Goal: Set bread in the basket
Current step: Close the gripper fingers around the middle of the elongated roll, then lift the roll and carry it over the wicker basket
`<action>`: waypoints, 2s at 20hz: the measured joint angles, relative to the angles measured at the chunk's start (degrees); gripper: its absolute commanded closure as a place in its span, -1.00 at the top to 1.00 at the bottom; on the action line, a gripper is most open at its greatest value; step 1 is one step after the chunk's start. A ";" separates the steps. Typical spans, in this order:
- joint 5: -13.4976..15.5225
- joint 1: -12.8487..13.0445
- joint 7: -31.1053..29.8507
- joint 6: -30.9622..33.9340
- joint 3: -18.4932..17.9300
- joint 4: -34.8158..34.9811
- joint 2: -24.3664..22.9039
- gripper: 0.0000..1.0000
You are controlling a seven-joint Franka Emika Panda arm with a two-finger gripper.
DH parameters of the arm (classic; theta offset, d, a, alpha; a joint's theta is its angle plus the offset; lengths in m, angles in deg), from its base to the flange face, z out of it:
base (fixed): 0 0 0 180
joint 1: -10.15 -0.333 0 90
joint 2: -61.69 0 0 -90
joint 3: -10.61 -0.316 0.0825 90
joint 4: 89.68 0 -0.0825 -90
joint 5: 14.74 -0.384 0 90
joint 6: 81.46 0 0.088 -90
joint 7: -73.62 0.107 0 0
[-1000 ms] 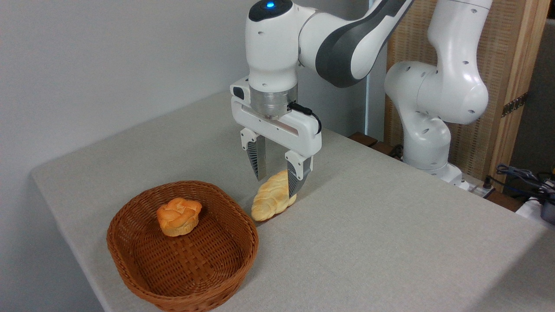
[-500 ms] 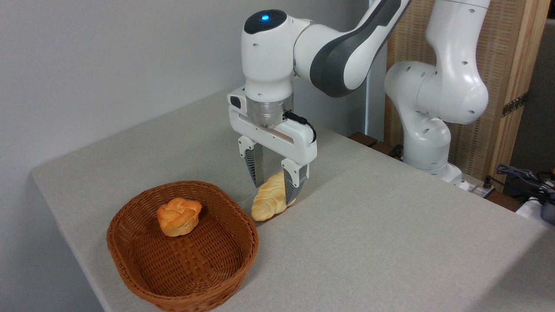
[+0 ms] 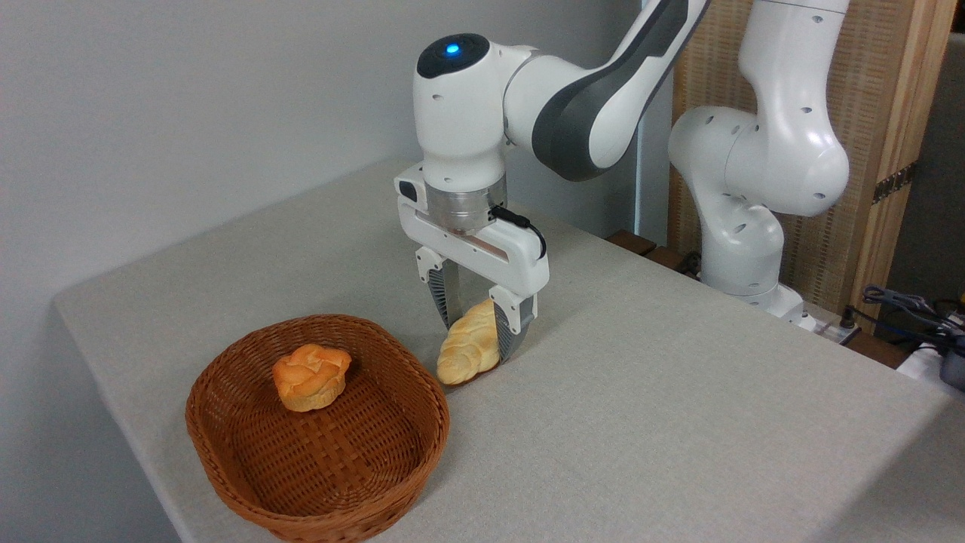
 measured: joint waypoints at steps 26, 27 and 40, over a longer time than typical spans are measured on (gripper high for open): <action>-4.32 0.06 1.93 0.98 0.64 -0.24 -0.06 -0.19; -4.47 -0.01 3.10 1.87 0.57 -0.69 -0.09 -0.20; -4.81 -1.68 13.78 16.99 -6.77 -21.92 0.68 -0.11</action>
